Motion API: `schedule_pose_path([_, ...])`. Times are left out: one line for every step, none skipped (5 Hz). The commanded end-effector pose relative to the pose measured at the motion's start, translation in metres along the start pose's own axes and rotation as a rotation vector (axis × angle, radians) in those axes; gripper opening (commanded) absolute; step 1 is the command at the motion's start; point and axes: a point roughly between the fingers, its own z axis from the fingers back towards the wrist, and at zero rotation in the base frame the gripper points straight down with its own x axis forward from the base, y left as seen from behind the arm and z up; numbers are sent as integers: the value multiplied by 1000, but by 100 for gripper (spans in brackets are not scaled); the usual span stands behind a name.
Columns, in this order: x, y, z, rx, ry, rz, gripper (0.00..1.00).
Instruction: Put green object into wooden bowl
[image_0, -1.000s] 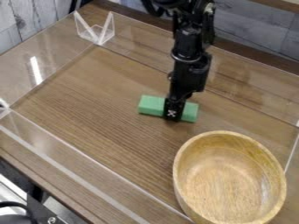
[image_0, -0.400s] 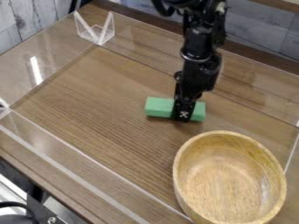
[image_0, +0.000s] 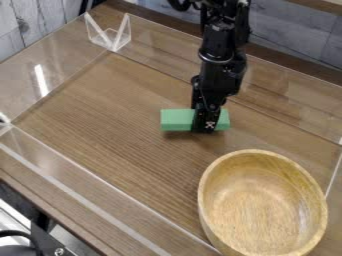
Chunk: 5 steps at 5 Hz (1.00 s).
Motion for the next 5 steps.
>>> schedule_pose_path([-4, 5, 23, 64, -44, 80, 0])
schedule_pose_path([-12, 2, 29, 79, -50, 154, 0])
schedule_pose_path([-9, 0, 32, 88, -55, 175, 0])
schedule_pose_path([-4, 1, 31, 96, -53, 194, 0])
schedule_pose_path([0, 5, 39, 104, -50, 209, 0])
